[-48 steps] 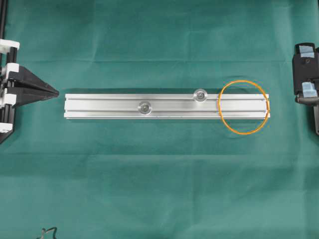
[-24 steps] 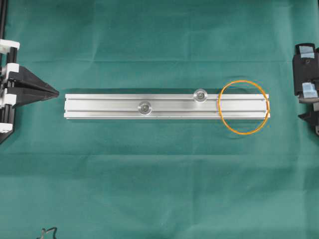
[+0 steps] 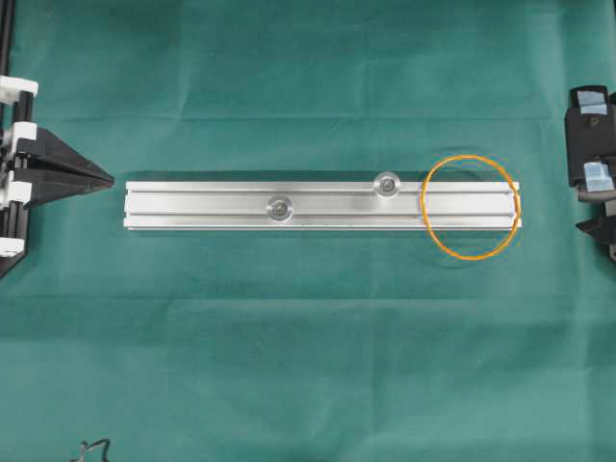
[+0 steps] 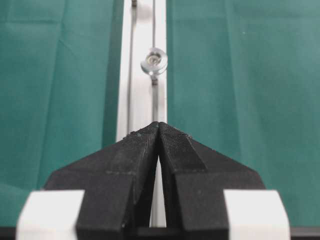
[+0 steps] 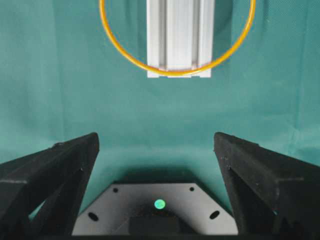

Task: Hook the rubber onto the shaft.
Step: 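Open the right gripper and move it over the orange rubber band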

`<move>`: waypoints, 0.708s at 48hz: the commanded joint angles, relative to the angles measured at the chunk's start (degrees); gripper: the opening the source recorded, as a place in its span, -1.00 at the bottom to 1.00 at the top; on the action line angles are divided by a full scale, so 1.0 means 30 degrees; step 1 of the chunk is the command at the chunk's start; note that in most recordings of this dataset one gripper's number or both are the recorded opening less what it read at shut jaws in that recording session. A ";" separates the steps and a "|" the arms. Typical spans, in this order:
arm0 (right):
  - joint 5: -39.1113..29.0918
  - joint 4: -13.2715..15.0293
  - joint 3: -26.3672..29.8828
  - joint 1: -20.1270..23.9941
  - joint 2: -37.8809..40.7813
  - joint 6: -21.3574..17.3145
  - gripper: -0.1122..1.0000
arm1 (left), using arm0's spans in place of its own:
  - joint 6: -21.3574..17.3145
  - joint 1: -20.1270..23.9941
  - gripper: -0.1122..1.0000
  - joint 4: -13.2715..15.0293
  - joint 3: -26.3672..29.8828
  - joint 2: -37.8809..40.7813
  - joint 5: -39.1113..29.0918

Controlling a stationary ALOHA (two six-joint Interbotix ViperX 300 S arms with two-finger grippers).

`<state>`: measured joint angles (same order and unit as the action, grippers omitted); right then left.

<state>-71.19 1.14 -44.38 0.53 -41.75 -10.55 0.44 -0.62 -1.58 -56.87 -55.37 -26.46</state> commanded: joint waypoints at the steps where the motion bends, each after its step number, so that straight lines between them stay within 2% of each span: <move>1: 0.0059 0.0029 0.0527 0.0029 0.0000 -0.0029 0.97 | 0.0000 -0.0088 -0.80 -0.0059 0.0645 0.0146 0.0146; 9: 0.0146 -0.0029 0.0996 0.0029 0.0557 -0.0059 0.97 | -0.0029 -0.0146 -0.80 -0.0059 0.0645 0.0146 0.0146; 34: 0.1348 -0.0029 0.3486 0.0029 0.4805 0.0059 0.97 | -0.0029 -0.0176 -0.80 -0.0059 0.0674 0.0146 0.0146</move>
<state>-67.50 1.14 -36.30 0.53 -28.48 -10.46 0.44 -0.88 -1.67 -56.78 -55.37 -26.46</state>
